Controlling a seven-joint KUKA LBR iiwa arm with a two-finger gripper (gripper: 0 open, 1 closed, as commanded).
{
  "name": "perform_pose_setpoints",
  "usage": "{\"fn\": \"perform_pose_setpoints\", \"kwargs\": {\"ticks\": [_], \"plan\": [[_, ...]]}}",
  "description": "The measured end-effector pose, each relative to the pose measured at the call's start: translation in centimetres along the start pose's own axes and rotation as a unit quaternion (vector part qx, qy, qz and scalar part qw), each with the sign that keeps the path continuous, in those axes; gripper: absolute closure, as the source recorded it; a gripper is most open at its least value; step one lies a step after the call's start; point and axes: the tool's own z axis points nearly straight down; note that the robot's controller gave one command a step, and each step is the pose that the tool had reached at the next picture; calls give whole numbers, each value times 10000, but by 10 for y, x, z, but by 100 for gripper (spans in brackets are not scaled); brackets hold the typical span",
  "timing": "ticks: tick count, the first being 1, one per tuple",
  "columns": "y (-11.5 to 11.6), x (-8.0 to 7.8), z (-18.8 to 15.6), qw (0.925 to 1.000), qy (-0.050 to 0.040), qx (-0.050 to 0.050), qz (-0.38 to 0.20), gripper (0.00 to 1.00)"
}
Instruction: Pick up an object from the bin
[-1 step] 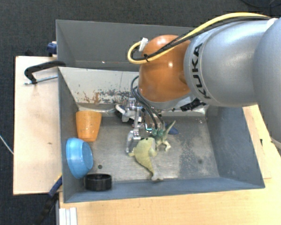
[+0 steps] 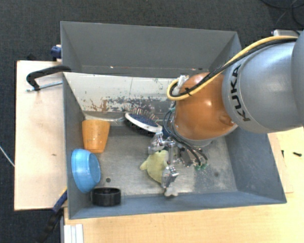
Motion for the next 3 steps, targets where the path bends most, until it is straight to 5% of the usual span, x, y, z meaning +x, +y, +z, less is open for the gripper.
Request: {"fn": "perform_pose_setpoints", "kwargs": {"ticks": [1,2,3], "plan": [[-15,-13,36,9961,-100,-49,879,0],[-17,-18,33,9957,-187,-39,904,100],[-23,-18,-84,9970,-93,-3,771,100]]}}
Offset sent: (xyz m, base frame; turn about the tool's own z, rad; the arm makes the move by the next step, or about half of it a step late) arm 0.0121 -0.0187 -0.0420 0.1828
